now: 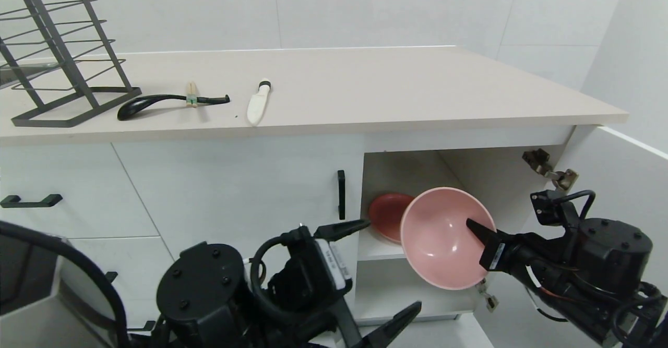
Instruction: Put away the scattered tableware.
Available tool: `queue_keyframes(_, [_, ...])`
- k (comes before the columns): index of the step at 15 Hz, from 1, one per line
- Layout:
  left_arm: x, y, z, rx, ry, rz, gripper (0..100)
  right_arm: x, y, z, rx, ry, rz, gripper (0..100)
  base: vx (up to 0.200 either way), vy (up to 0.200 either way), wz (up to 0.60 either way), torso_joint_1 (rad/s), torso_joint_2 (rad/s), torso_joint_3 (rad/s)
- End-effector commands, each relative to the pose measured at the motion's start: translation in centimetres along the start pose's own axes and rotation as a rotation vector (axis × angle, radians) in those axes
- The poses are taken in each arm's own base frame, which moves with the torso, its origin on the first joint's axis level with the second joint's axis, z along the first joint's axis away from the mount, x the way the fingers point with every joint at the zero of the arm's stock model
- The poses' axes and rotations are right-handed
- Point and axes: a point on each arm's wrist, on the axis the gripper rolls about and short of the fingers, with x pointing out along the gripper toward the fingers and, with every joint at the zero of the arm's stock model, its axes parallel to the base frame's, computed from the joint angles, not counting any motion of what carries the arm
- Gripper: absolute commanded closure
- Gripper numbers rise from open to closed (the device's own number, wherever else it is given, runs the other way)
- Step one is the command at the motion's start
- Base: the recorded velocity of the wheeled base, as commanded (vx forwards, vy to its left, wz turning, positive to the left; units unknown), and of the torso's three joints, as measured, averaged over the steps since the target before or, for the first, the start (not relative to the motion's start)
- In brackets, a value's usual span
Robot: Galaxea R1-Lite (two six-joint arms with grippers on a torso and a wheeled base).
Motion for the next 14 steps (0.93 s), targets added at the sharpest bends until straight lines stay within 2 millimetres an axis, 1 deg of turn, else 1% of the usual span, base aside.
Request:
queue_keyframes(1, [-3.6, 1.8, -0.5, 0.043, 0.025, -0.031, 0, 0.3, 0.0, -0.4, 0.005, 0.014, 0.0, 100, 0.0, 0.0, 0.0, 0.0, 0.0, 0.0])
queue_keyframes(3, [-4.8, 1.8, -0.3, 0.042, 0.036, -0.022, 0, 1.1, 0.1, -0.3, 0.012, 0.003, 0.003, 100, 0.0, 0.0, 0.0, 0.0, 0.0, 0.0])
queue_keyframes(4, [-6.5, 1.4, 0.3, 0.044, 0.033, -0.017, 0, 1.9, 0.2, -0.4, 0.03, 0.003, 0.004, 100, 0.0, 0.0, 0.0, 0.0, 0.0, 0.0])
queue_keyframes(5, [-8.3, 1.0, 1.0, 0.038, 0.021, -0.013, 0, 3.1, 0.3, -0.9, 0.051, 0.012, 0.005, 100, 0.0, 0.0, 0.0, 0.0, 0.0, 0.0])
queue_keyframes(6, [-10.4, 0.3, 1.5, 0.036, 0.014, -0.009, 0, 4.8, 0.1, -1.8, 0.062, 0.028, -0.007, 100, 0.0, 0.0, 0.0, 0.0, 0.0, 0.0])
queue_keyframes(7, [-11.1, 0.4, 2.4, 0.046, -0.026, 0.012, 0, 6.2, -0.3, -2.6, 0.063, 0.045, -0.022, 100, 0.0, 0.0, 0.0, 0.0, 0.0, 0.0])
queue_keyframes(8, [-11.5, 0.5, 2.9, 0.044, -0.052, 0.032, 0, 7.3, -0.8, -3.4, 0.064, 0.059, -0.039, 100, 0.0, 0.0, 0.0, 0.0, 0.0, 0.0])
queue_keyframes(9, [-12.2, 1.0, 3.5, 0.008, -0.081, 0.076, 0, 9.0, -1.4, -4.8, 0.061, 0.082, -0.055, 100, 0.0, 0.0, 0.0, 0.0, 0.0, 0.0])
queue_keyframes(10, [-12.5, 1.4, 3.5, -0.026, -0.08, 0.106, 0, 10.3, -1.7, -5.7, 0.06, 0.089, -0.061, 100, 0.0, 0.0, 0.0, 0.0, 0.0, 0.0])
queue_keyframes(11, [-12.6, 1.7, 3.4, -0.062, -0.071, 0.137, 0, 11.3, -2.0, -6.1, 0.053, 0.083, -0.064, 100, 0.0, 0.0, 0.0, 0.0, 0.0, 0.0])
queue_keyframes(12, [-12.6, 1.8, 3.3, -0.091, -0.064, 0.168, 0, 11.9, -2.2, -6.0, 0.049, 0.064, -0.064, 100, 0.0, 0.0, 0.0, 0.0, 0.0, 0.0])
queue_keyframes(13, [-12.6, 1.8, 3.3, -0.091, -0.064, 0.168, 0, 11.9, -2.2, -6.0, 0.049, 0.064, -0.064, 100, 0.0, 0.0, 0.0, 0.0, 0.0, 0.0])
queue_keyframes(14, [-12.5, 1.8, 3.1, -0.111, -0.039, 0.184, 0, 13.2, -3.0, -5.6, 0.035, 0.029, -0.073, 100, 0.0, 0.0, 0.0, 0.0, 0.0, 0.0])
